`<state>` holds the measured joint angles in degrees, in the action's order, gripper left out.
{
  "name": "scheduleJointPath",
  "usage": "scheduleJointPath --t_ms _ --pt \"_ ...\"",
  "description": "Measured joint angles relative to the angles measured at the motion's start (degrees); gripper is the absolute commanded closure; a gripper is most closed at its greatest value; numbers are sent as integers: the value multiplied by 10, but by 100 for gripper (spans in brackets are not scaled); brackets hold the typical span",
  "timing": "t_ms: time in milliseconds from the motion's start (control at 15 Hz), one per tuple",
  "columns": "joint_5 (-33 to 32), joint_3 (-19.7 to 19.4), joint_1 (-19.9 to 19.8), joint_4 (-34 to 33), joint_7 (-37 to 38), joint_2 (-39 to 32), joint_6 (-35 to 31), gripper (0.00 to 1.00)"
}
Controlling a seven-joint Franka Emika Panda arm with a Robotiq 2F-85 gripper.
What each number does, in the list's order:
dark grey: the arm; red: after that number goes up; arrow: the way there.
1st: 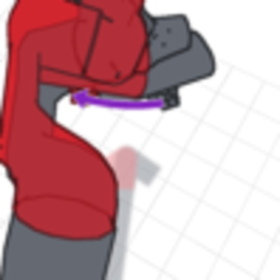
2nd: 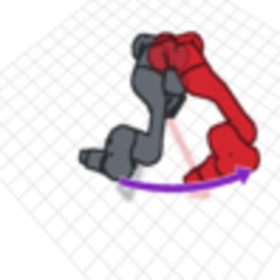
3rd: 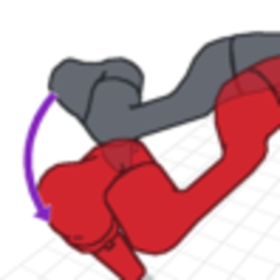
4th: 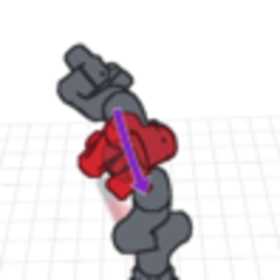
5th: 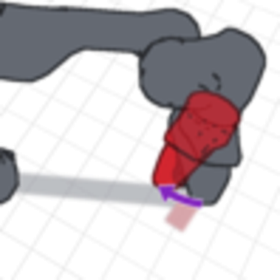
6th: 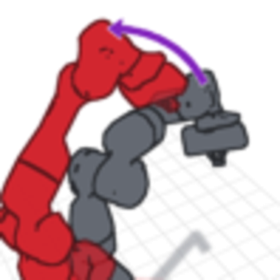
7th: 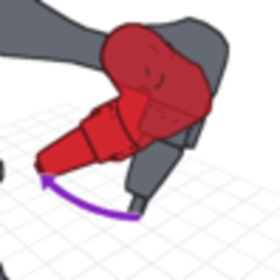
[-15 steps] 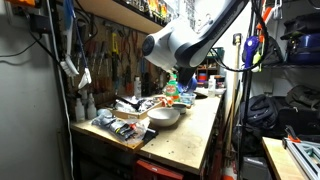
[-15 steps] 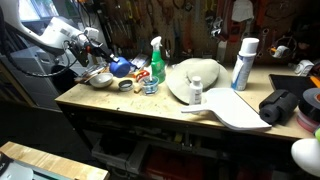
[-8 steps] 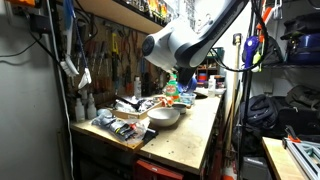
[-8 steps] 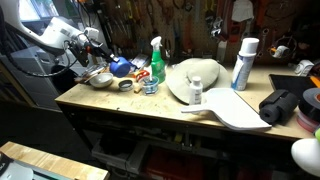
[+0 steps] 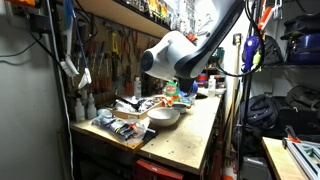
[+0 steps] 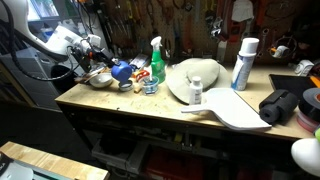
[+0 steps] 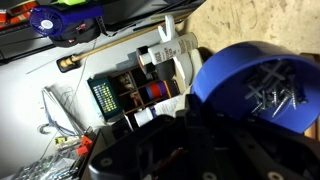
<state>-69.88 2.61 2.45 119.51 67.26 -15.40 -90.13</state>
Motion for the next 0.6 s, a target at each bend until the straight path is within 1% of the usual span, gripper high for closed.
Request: scheduleJointPath --t_ms 600 --pt "-79 3 40 -29 16 -88 89 94"
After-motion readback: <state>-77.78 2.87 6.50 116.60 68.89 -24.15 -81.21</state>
